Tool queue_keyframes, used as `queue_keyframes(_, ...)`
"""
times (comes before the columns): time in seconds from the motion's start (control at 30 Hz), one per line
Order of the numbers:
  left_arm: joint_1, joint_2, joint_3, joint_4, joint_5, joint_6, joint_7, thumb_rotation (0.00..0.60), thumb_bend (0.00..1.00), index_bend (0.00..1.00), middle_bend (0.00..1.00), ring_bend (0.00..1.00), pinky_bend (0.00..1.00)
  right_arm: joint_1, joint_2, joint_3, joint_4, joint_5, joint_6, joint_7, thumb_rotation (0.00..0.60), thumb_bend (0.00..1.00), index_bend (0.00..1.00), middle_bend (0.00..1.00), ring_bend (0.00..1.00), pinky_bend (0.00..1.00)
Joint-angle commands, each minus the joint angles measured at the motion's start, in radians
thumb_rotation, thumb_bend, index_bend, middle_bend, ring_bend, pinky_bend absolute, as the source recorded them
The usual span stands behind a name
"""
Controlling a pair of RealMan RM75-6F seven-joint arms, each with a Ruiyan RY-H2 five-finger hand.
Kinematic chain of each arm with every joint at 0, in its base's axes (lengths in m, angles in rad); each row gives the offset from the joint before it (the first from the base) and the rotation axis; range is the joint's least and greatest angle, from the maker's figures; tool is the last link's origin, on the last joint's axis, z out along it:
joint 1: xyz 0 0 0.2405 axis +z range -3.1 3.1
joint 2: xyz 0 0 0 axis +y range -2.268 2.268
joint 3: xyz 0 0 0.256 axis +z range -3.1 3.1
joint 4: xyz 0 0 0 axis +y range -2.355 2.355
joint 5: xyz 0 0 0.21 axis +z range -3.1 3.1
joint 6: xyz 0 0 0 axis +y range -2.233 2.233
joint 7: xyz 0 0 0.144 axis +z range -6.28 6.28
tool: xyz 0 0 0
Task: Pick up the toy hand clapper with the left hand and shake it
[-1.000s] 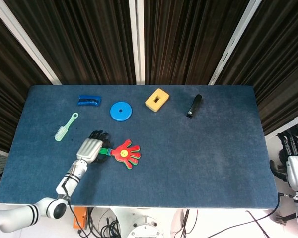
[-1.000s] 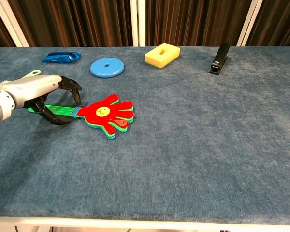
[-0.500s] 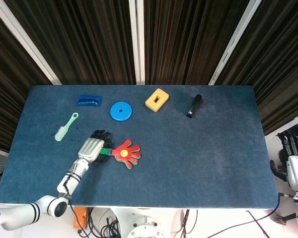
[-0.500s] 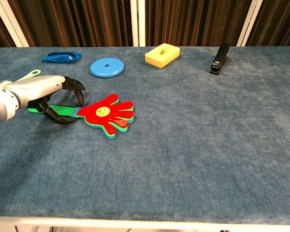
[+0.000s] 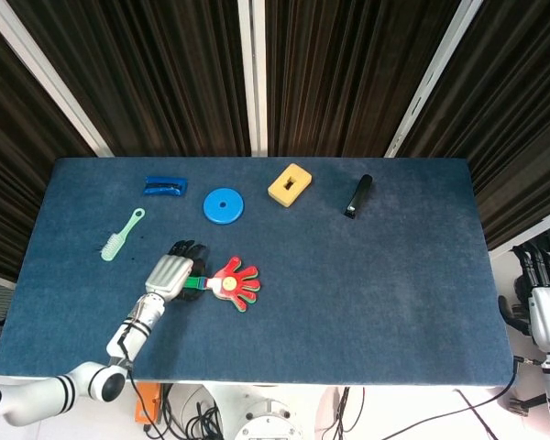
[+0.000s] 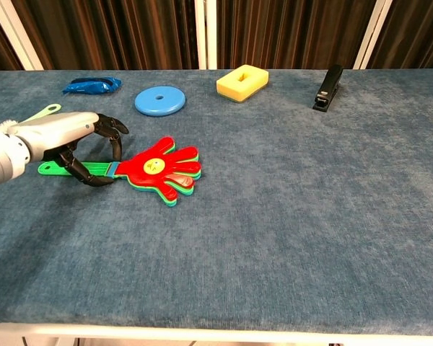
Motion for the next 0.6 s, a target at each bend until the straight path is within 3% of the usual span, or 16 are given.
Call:
queue_keyframes(0.03, 0.005, -0.001, -0.007, -0.008, 0.004, 0.015, -0.016, 0.600, 0.27, 0.62, 0.13, 0.00, 0.00, 0.000, 0.000, 0.000, 0.000, -0.001, -0.001, 0.000, 0.600, 0.32, 0.00, 0.00, 0.00, 0.00)
queue_keyframes(0.13, 0.018, -0.005, -0.026, -0.024, 0.003, 0.043, -0.065, 0.600, 0.28, 0.64, 0.17, 0.01, 0.05, 0.000, 0.000, -0.001, 0.001, 0.000, -0.001, 0.002, 0.600, 0.32, 0.00, 0.00, 0.00, 0.00)
queue_keyframes(0.3, 0.040, -0.007, -0.056, -0.046, 0.032, 0.088, -0.209, 0.600, 0.30, 0.64, 0.33, 0.17, 0.35, -0.001, 0.000, -0.001, 0.003, 0.000, -0.001, 0.005, 0.600, 0.32, 0.00, 0.00, 0.00, 0.00)
queue_keyframes(0.43, 0.053, -0.017, -0.058, -0.031, 0.082, 0.127, -0.316, 0.600, 0.31, 0.64, 0.46, 0.30, 0.46, 0.000, -0.001, -0.002, 0.004, -0.001, -0.002, 0.006, 0.600, 0.32, 0.00, 0.00, 0.00, 0.00)
queue_keyframes(0.6, 0.060, -0.024, -0.065, -0.019, 0.106, 0.154, -0.383, 0.600, 0.31, 0.64, 0.53, 0.39, 0.58, 0.000, -0.001, -0.003, 0.004, -0.003, -0.002, 0.006, 0.600, 0.32, 0.00, 0.00, 0.00, 0.00)
